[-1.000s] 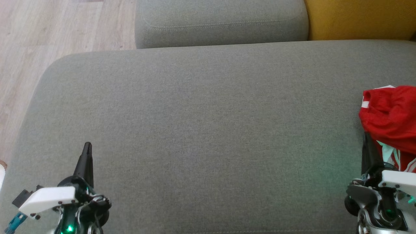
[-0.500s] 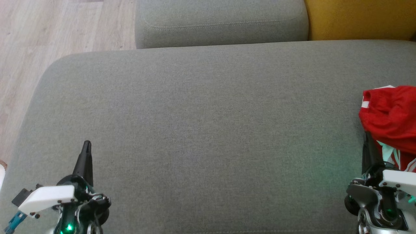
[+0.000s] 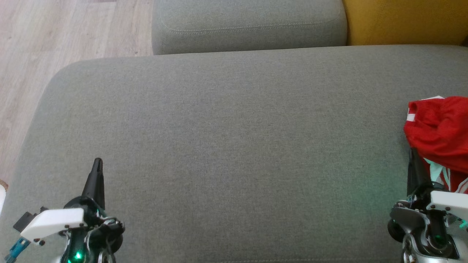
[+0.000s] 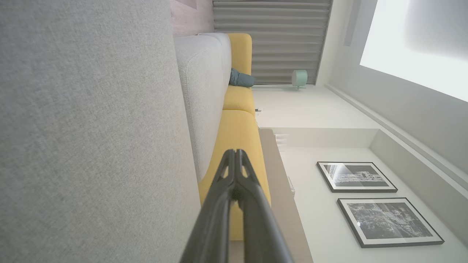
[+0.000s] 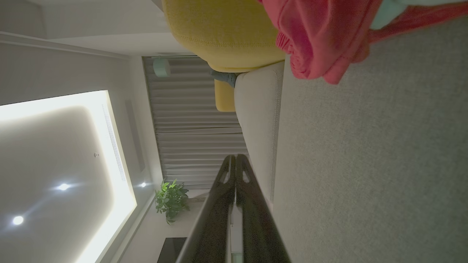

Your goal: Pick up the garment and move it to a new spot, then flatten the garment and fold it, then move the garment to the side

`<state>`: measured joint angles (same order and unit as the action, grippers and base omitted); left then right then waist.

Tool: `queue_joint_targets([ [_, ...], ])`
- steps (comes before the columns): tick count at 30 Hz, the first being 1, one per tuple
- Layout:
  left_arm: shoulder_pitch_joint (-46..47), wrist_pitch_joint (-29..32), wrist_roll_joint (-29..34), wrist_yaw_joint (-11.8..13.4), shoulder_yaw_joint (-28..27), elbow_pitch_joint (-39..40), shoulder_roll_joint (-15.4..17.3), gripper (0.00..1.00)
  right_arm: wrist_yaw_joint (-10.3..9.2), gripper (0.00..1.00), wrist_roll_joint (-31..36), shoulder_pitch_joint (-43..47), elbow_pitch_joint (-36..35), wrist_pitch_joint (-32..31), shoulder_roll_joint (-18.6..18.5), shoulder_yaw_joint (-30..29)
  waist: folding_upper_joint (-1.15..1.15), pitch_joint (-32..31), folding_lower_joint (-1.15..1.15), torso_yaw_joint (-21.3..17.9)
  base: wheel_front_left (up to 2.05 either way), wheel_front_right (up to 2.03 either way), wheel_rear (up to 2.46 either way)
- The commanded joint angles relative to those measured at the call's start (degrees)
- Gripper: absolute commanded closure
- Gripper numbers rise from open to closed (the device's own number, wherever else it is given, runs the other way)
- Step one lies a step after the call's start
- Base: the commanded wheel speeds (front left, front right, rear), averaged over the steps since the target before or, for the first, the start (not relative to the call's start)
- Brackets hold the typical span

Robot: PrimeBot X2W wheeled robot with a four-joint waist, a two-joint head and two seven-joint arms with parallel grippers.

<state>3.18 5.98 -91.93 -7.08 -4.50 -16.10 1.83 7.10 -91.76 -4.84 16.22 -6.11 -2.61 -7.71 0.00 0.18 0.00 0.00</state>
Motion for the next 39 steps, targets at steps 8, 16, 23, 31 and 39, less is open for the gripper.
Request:
queue_joint_targets([
  [8, 3.0, 0.5, -0.3, -0.4, -2.0, 2.0, 1.0, 1.0, 0.39, 1.0, -0.4, -1.3, -2.2, -0.4, -0.3, 1.2, 0.0, 0.0, 0.0, 0.0, 0.0, 0.0, 0.0],
  [16, 3.0, 0.5, -0.3, -0.4, -2.0, 2.0, 1.0, 1.0, 0.39, 1.0, -0.4, -1.3, -2.2, -0.4, -0.3, 1.2, 0.0, 0.0, 0.0, 0.0, 0.0, 0.0, 0.0],
  [23, 3.0, 0.5, -0.3, -0.4, -2.0, 2.0, 1.0, 1.0, 0.39, 1.0, -0.4, -1.3, -2.2, -0.4, -0.3, 1.2, 0.0, 0.0, 0.0, 0.0, 0.0, 0.0, 0.0],
  [31, 3.0, 0.5, -0.3, -0.4, -2.0, 2.0, 1.0, 1.0, 0.39, 1.0, -0.4, -1.3, -2.2, -0.4, -0.3, 1.2, 0.0, 0.0, 0.0, 0.0, 0.0, 0.0, 0.0],
  [39, 3.0, 0.5, -0.3, -0.4, -2.0, 2.0, 1.0, 1.0, 0.39, 1.0, -0.4, -1.3, -2.2, -0.4, -0.3, 1.2, 0.0, 0.0, 0.0, 0.0, 0.0, 0.0, 0.0],
])
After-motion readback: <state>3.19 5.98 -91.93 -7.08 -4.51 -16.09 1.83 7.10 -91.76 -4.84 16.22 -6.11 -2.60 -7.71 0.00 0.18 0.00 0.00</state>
